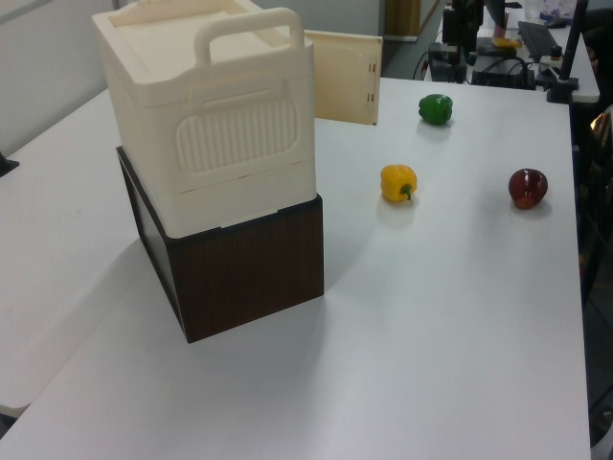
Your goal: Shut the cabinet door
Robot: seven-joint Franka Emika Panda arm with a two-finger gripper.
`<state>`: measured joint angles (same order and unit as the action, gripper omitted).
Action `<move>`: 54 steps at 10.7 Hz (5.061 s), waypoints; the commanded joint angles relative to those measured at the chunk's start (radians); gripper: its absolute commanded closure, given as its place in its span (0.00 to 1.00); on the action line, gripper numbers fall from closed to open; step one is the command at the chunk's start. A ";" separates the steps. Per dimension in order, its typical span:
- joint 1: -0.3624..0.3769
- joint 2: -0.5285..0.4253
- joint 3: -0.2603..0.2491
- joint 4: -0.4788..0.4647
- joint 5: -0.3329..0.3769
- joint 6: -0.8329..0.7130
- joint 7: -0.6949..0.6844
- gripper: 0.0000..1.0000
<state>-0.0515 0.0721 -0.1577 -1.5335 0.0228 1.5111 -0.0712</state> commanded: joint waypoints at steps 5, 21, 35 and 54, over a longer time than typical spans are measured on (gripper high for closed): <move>-0.001 -0.022 -0.002 -0.013 0.016 -0.078 -0.169 1.00; 0.125 0.058 0.066 -0.007 0.089 0.535 -0.963 1.00; 0.343 0.104 0.150 -0.002 0.074 0.682 -0.679 1.00; 0.228 0.135 0.205 0.059 0.017 0.373 -0.278 1.00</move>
<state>0.2533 0.2411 0.0271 -1.4606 0.0539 2.0274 -0.4627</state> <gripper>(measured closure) 0.991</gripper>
